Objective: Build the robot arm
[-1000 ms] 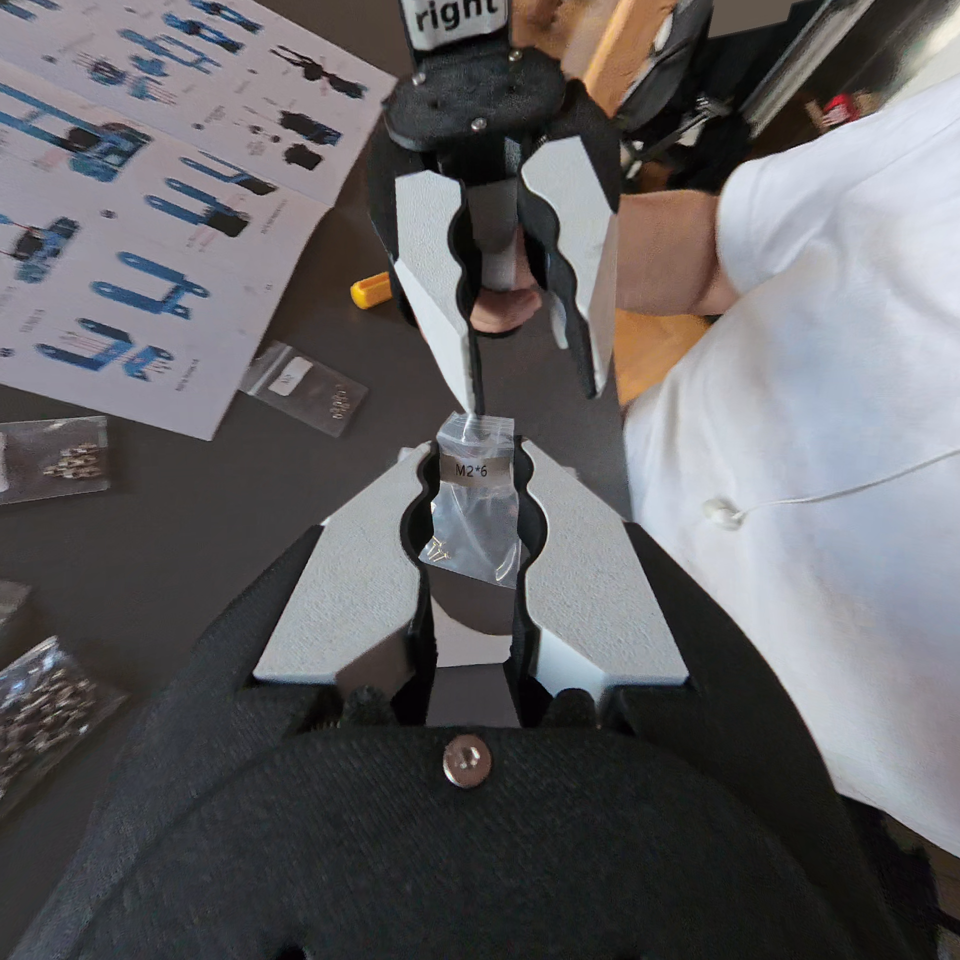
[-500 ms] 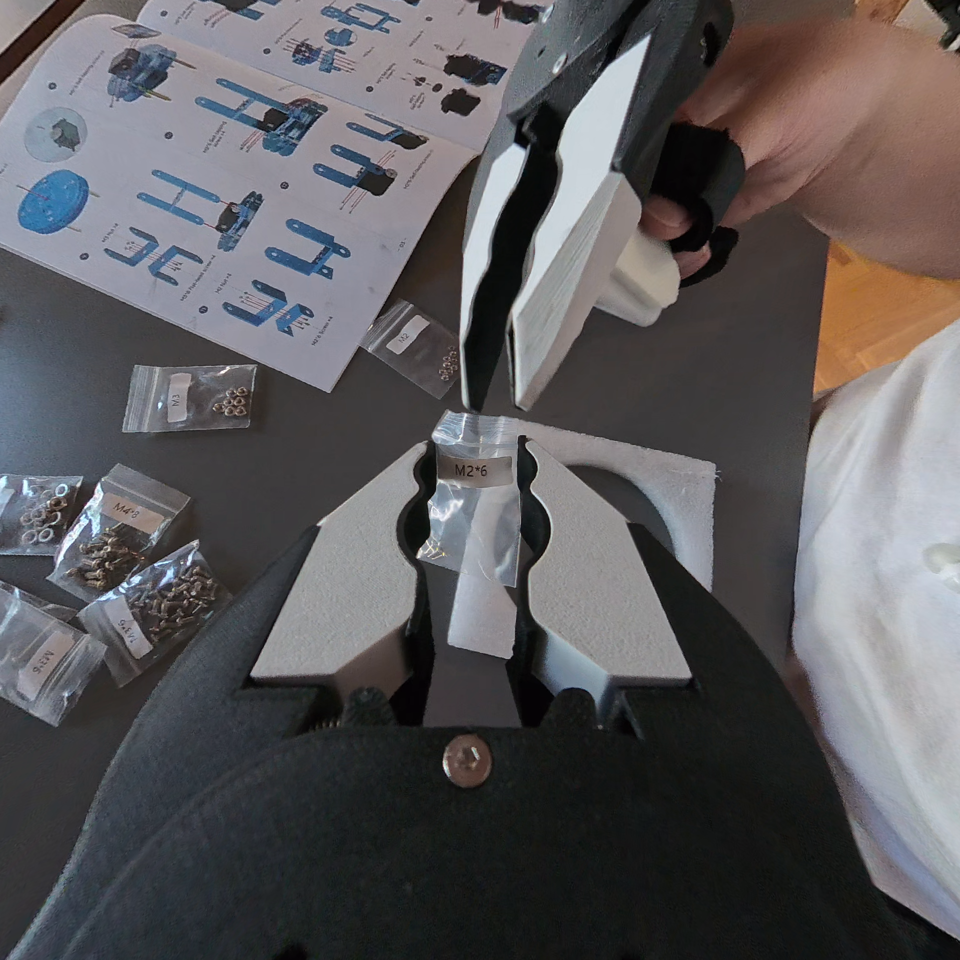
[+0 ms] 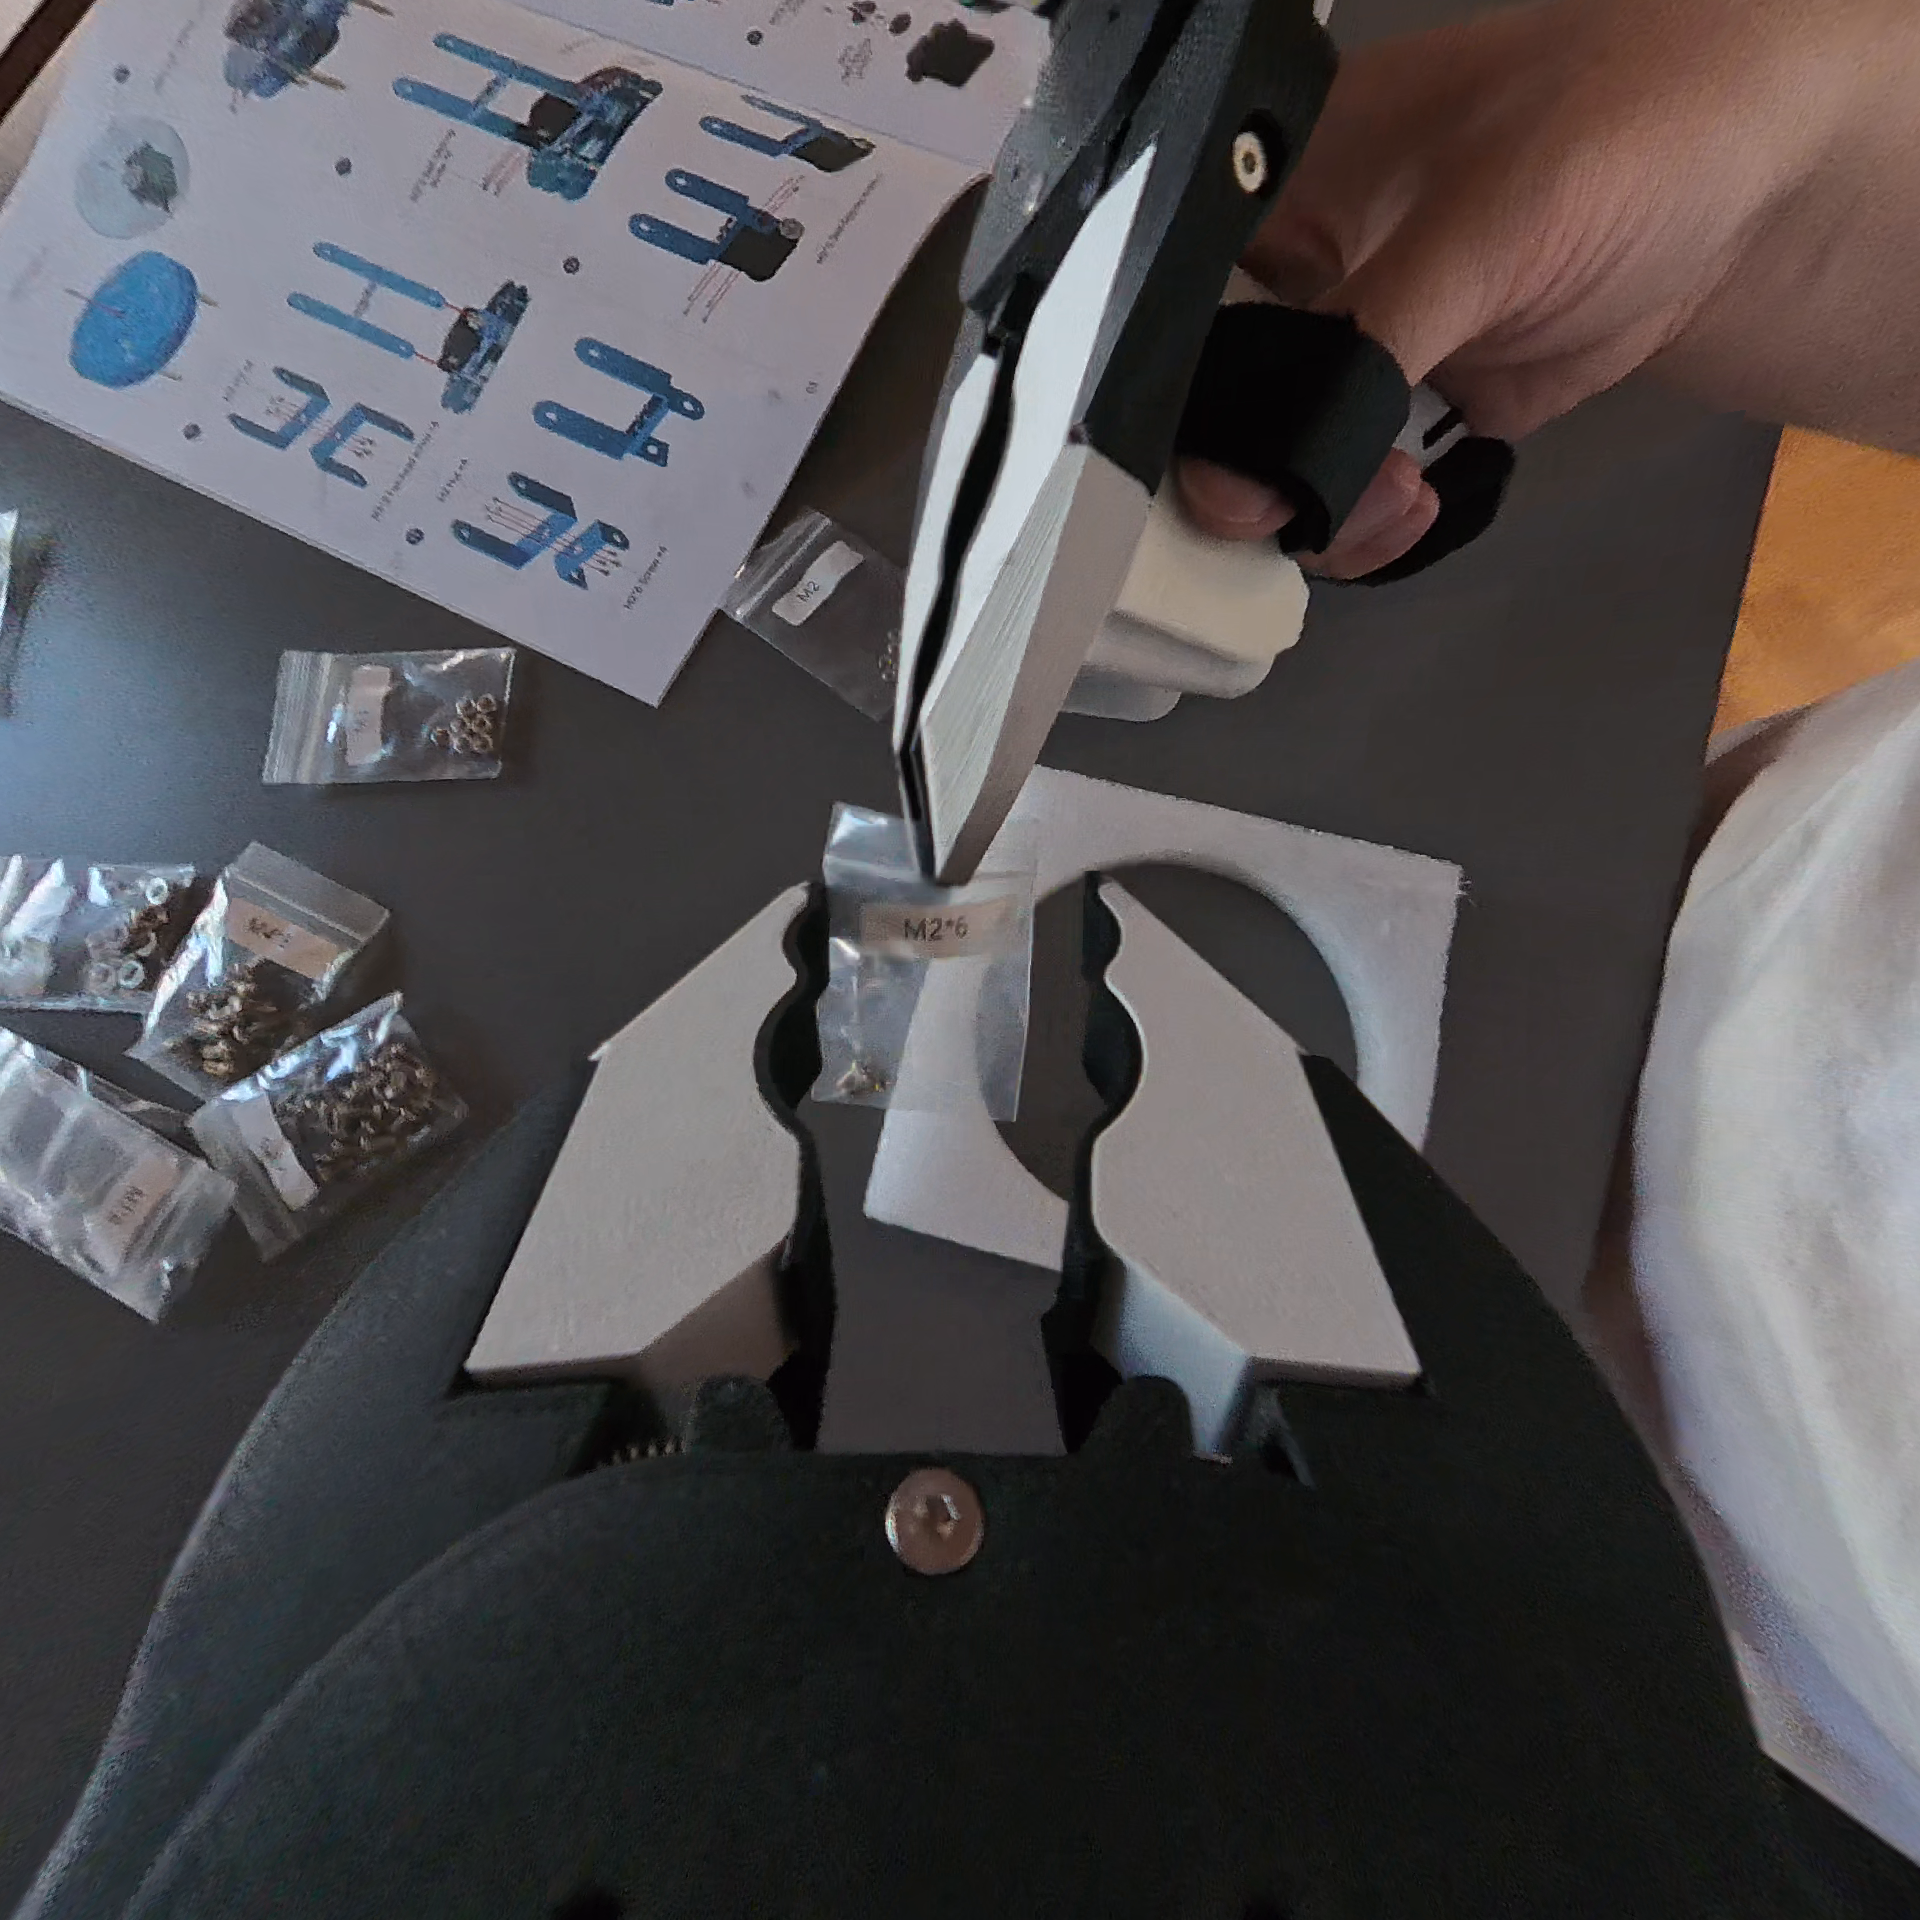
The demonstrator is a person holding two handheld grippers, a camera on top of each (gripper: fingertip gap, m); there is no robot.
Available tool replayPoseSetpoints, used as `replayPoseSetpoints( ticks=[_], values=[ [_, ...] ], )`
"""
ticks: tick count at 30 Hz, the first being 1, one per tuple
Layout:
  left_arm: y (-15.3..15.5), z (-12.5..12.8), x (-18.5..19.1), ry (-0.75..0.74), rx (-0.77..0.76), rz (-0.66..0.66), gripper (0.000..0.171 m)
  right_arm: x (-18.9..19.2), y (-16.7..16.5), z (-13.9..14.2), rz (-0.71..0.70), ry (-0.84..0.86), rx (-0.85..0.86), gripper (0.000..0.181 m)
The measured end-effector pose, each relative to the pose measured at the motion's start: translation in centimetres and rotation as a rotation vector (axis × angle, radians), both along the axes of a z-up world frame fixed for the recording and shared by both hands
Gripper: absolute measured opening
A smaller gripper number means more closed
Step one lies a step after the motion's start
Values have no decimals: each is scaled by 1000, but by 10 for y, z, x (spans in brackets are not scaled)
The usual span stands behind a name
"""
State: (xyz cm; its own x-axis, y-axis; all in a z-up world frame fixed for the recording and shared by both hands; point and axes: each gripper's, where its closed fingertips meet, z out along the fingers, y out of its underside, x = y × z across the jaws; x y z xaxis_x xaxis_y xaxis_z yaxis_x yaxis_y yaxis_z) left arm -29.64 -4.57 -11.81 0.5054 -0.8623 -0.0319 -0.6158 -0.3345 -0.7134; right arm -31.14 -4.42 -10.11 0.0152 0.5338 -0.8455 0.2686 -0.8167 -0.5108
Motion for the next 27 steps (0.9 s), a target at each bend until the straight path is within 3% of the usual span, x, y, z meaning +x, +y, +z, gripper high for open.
replayPoseSetpoints(
  ticks=[5,9,14,18,27],
  values=[
    [-24,13,-33,-337,-166,143,63,5,-9,9,8,59,-36,0],
    [-43,23,-47,-685,-351,193,42,7,-16,16,25,97,-62,0],
    [-48,24,-45,-896,-478,258,23,7,-22,15,23,135,-98,0],
    [-43,12,-44,-909,-543,344,17,9,-27,12,14,151,-127,0],
    [-49,10,-35,-983,-679,284,3,8,-33,2,-37,135,-144,0]
  ],
)
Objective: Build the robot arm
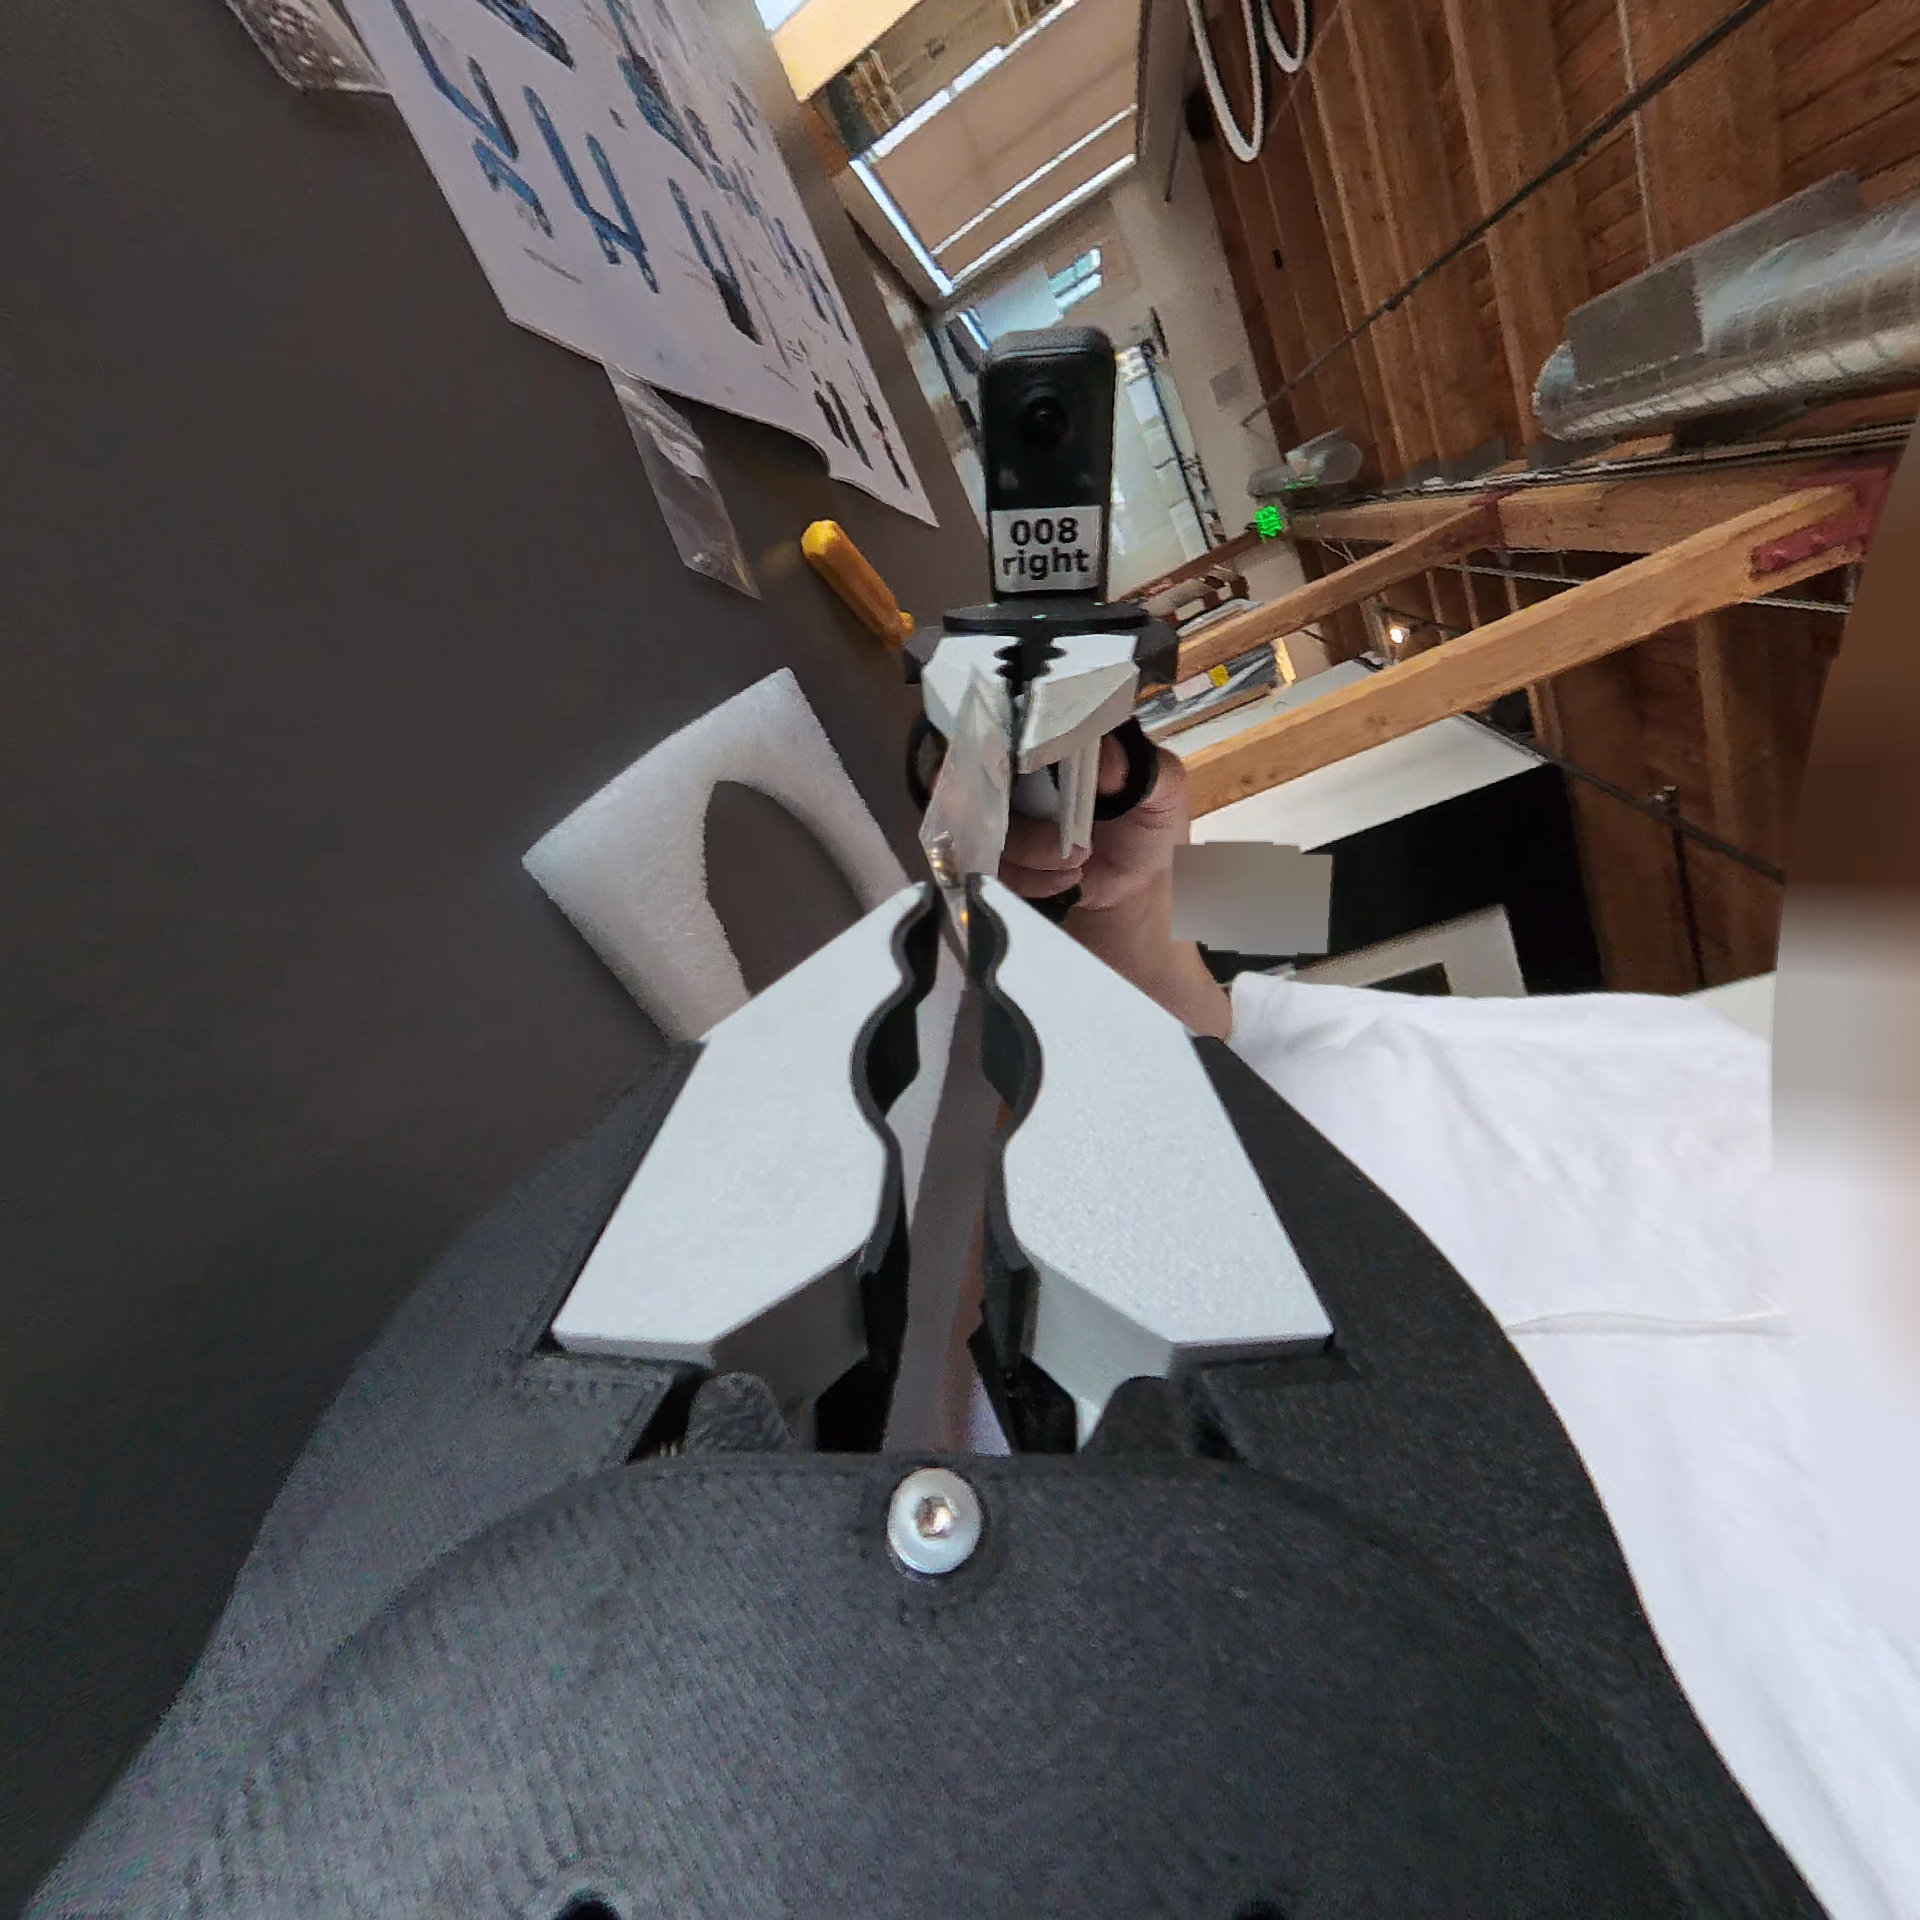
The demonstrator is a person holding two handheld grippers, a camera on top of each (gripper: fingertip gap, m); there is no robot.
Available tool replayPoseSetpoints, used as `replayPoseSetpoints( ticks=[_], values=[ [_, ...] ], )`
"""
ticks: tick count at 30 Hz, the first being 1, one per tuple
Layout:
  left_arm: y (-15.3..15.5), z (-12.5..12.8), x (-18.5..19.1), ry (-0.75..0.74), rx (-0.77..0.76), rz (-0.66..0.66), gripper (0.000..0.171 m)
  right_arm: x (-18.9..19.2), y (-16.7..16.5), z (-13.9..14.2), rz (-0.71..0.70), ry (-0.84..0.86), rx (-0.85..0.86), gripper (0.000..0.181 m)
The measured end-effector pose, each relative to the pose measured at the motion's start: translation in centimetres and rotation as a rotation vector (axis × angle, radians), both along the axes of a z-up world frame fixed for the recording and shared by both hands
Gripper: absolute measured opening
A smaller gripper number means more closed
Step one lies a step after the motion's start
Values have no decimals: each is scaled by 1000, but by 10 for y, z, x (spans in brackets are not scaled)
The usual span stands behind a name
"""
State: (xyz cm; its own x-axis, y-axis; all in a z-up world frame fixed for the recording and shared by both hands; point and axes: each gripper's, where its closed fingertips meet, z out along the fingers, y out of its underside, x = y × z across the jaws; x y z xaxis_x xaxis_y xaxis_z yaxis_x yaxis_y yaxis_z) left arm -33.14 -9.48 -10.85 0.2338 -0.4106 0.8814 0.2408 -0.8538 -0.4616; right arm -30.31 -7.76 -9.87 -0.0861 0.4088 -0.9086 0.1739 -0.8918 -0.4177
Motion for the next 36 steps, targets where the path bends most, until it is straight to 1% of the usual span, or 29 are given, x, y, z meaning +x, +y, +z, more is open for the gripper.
replayPoseSetpoints(
  ticks=[1,3,6,10,14,16,19,21,23,26,29,33,36],
  values=[
    [-1,0,0,-10,-3,-11,0,-1,0,-2,-11,-4,-3,0],
    [0,-7,-3,24,-6,-17,0,-3,0,-5,-32,-10,-18,0],
    [-2,-14,-7,79,-32,-47,0,-6,-3,-17,-56,-70,-8,0],
    [-6,-16,-7,116,-97,-74,0,-6,-8,-28,-81,-146,-34,0],
    [-6,-20,-1,147,-181,-94,0,-1,-12,-38,-60,-230,-39,0],
    [-6,-23,-1,179,-222,-92,0,0,-11,-42,-46,-274,-24,0],
    [-7,-32,-4,258,-285,-83,0,-2,-12,-44,-25,-310,-49,0],
    [-8,-32,-4,259,-341,-97,0,-3,-13,-52,-5,-363,-28,0],
    [-5,-34,-6,281,-389,-95,0,-4,-14,-53,16,-373,-67,0],
    [0,-34,-5,321,-421,-86,0,-3,-8,-54,4,-378,-106,0],
    [-1,-40,-5,414,-443,-96,0,-2,-7,-55,-7,-406,-132,0],
    [-6,-37,1,458,-448,-126,0,2,-10,-62,18,-523,-72,0],
    [-8,-37,3,482,-440,-145,0,5,-15,-66,63,-599,-9,3]
  ],
)
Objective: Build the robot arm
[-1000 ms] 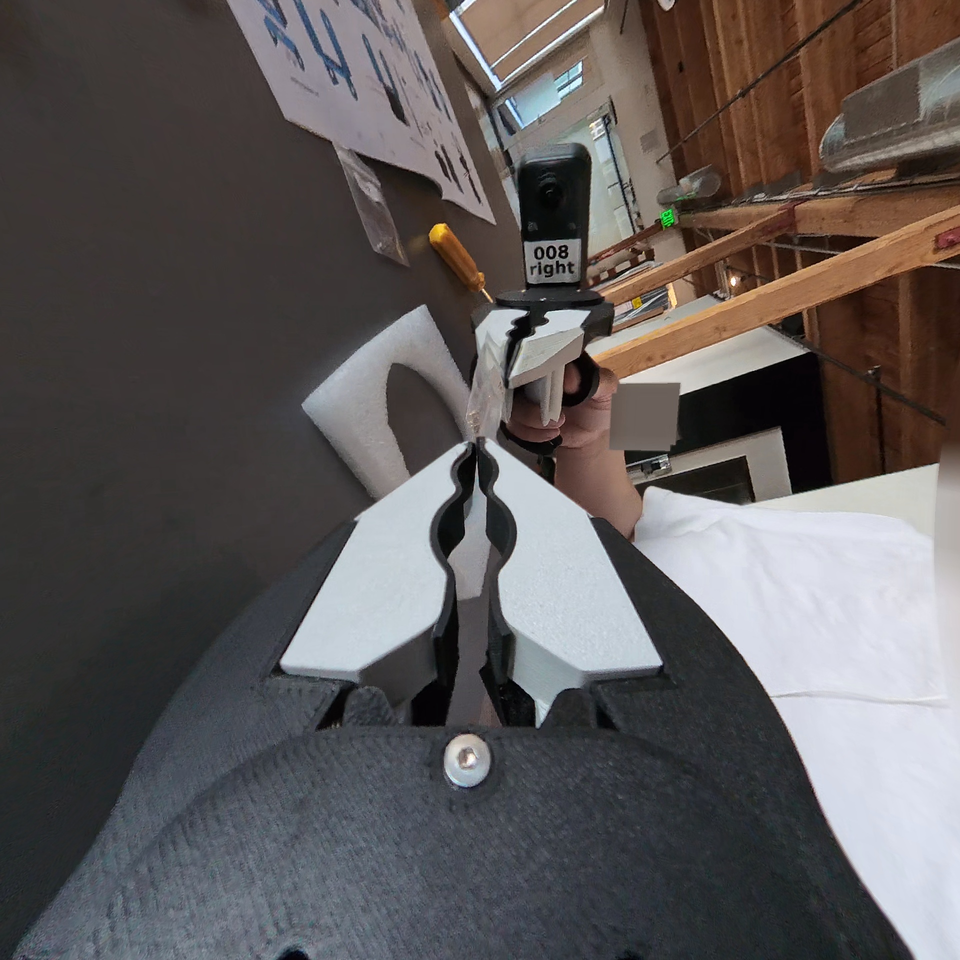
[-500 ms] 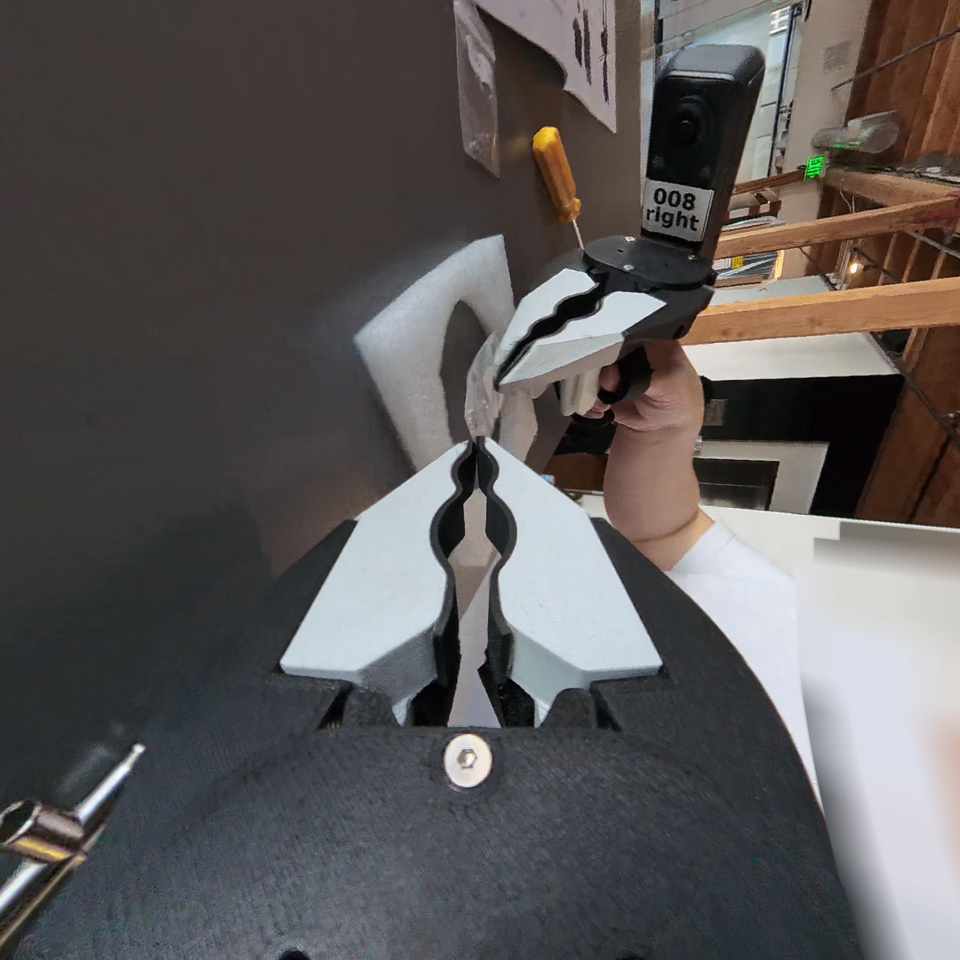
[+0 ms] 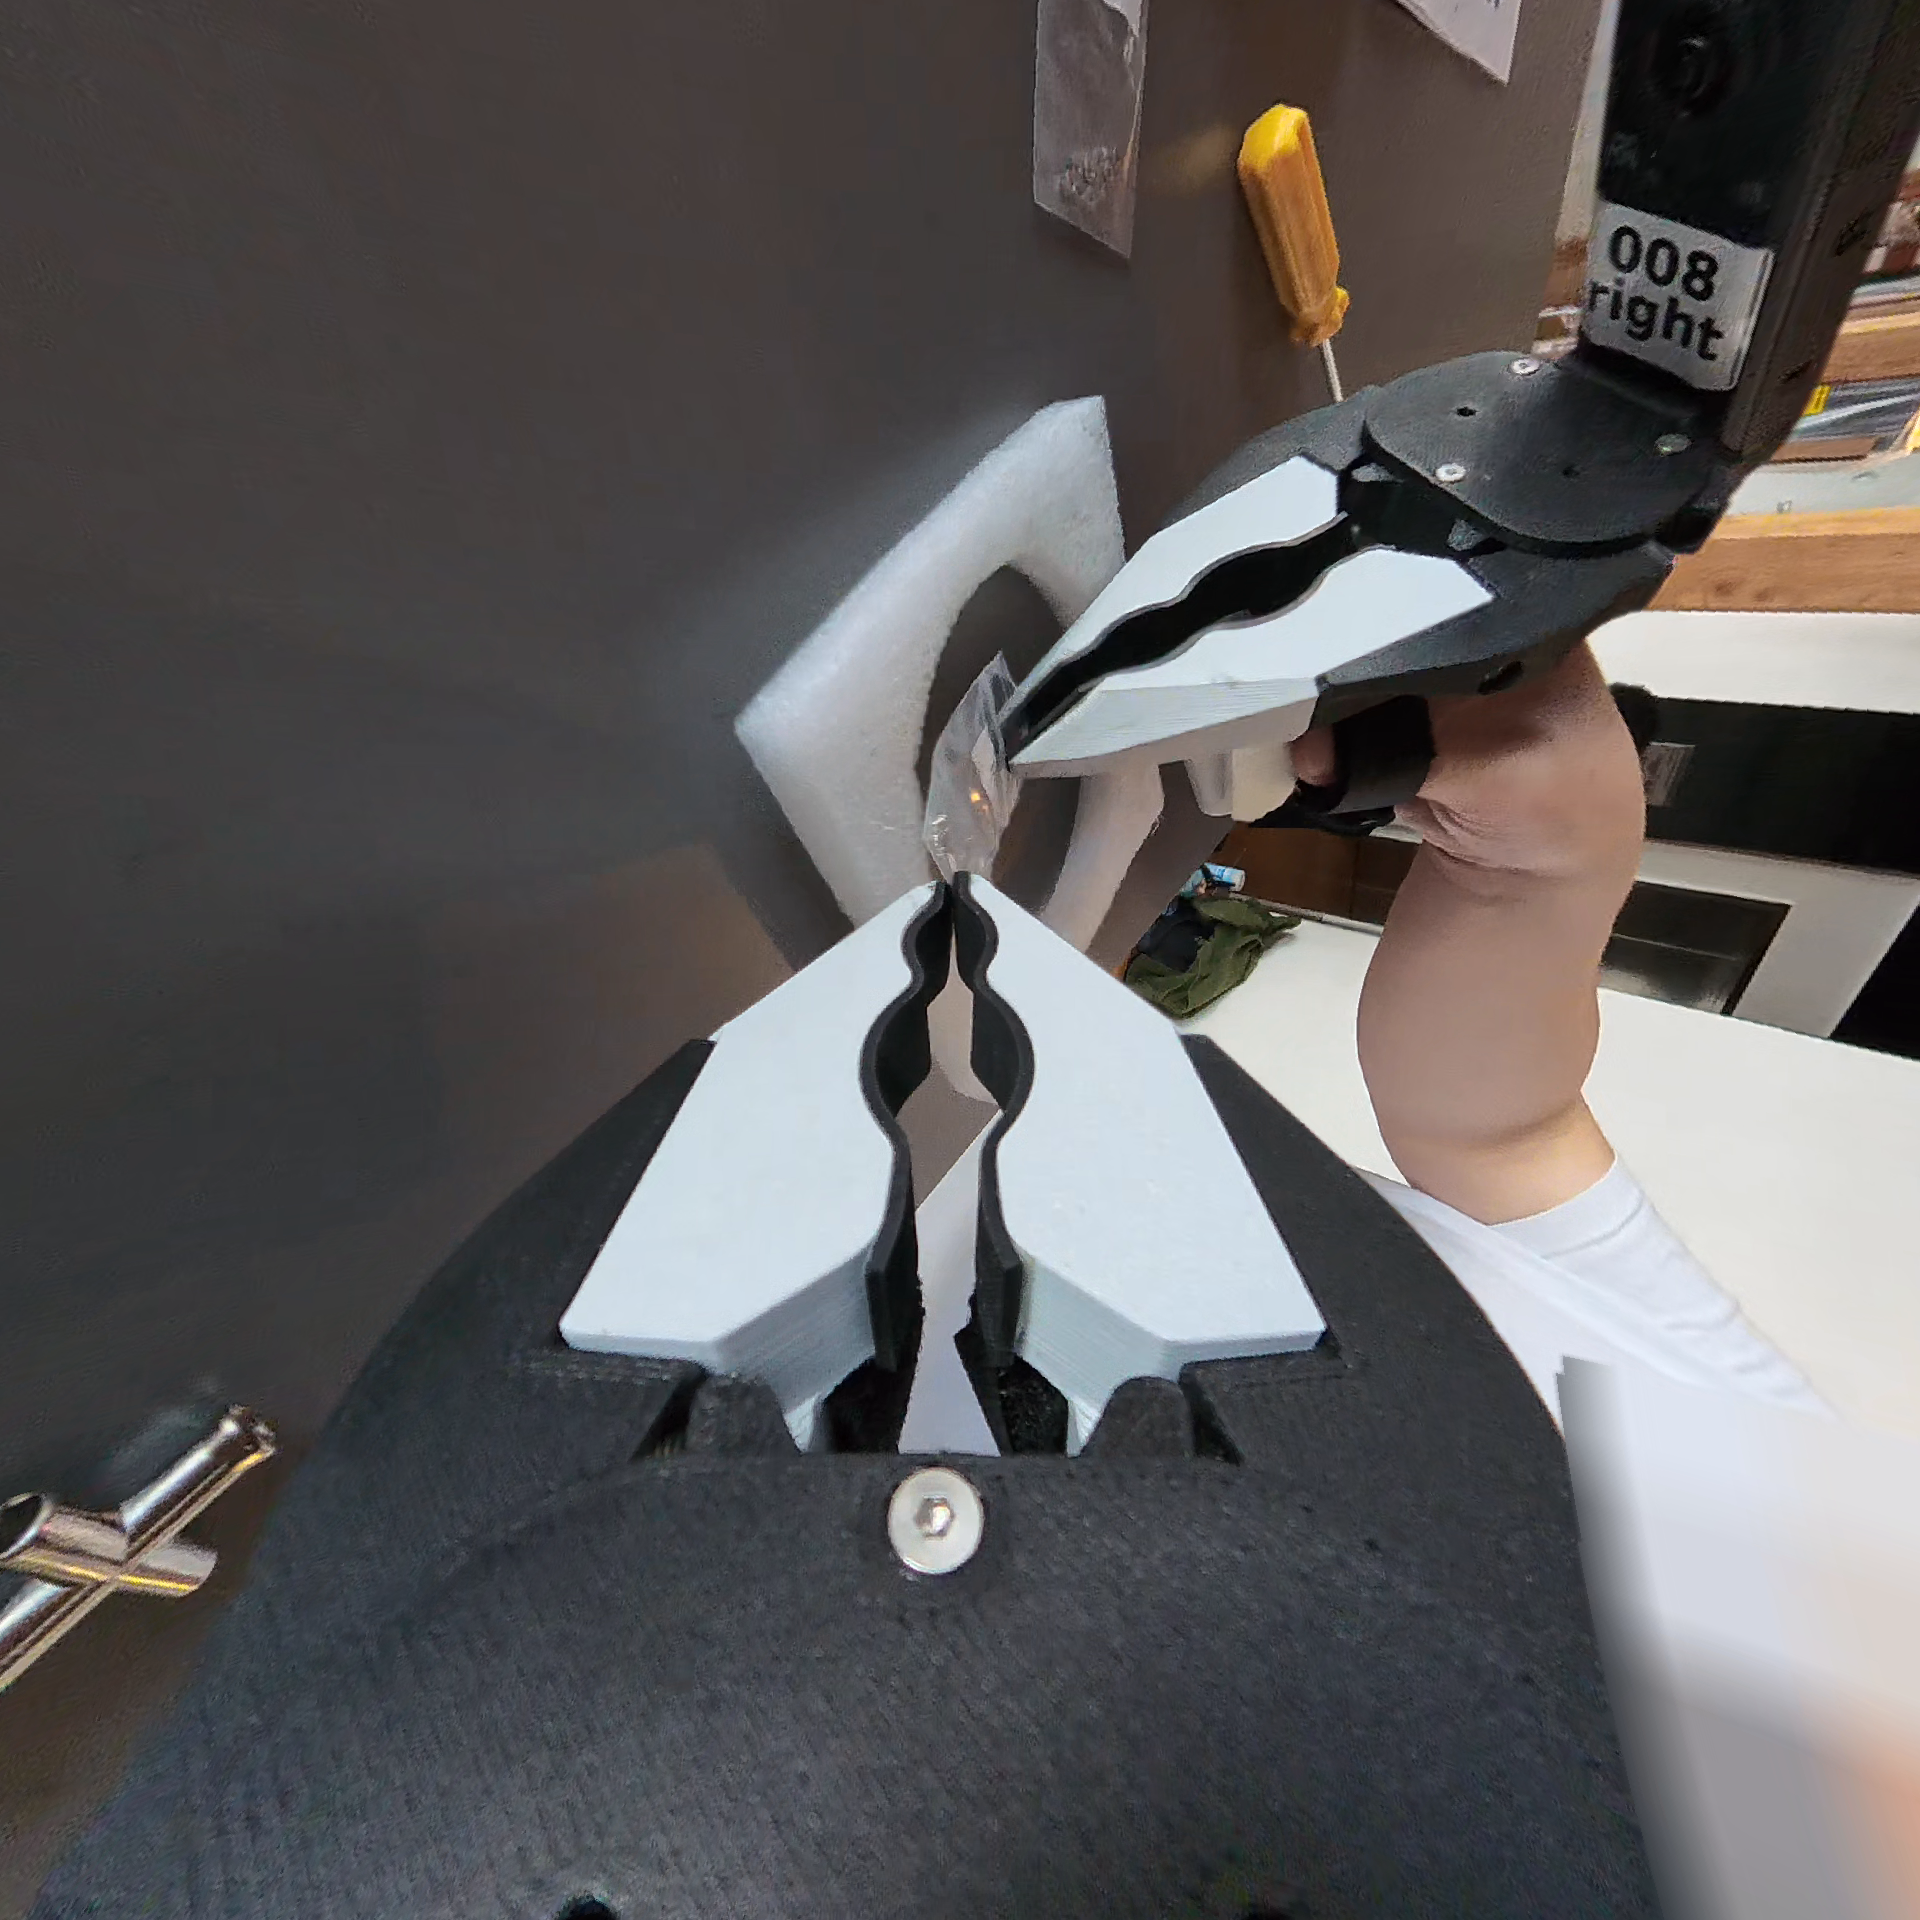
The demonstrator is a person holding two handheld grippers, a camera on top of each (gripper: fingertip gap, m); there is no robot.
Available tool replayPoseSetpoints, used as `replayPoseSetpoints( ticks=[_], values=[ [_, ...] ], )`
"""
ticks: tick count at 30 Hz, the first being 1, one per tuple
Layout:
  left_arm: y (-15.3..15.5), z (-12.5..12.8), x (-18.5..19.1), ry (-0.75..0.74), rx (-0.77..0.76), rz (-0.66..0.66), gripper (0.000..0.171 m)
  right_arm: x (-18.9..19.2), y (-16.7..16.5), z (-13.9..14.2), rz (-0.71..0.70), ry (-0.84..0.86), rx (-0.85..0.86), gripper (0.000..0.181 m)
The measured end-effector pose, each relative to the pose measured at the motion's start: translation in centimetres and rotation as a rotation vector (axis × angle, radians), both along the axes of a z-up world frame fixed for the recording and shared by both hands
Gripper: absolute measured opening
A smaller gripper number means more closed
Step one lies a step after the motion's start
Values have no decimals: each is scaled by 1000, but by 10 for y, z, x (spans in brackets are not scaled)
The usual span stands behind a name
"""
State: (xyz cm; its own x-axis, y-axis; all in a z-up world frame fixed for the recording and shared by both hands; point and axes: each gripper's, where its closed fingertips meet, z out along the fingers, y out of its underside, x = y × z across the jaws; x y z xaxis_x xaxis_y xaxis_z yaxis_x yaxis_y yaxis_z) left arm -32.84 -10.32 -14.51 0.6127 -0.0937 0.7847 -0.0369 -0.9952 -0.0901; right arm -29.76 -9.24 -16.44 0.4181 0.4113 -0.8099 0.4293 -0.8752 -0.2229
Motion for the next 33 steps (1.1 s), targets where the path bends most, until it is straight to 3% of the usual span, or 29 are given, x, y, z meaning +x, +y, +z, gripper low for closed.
replayPoseSetpoints(
  ticks=[14,23,29,33],
  values=[
    [-1,16,17,-24,15,-75,0,22,3,5,181,-130,441,27],
    [-4,10,21,137,30,-200,0,48,10,21,164,-86,580,37],
    [-2,16,26,150,35,-227,0,60,16,41,55,92,621,36],
    [-2,22,20,201,80,-250,0,77,18,31,0,59,646,37]
  ],
)
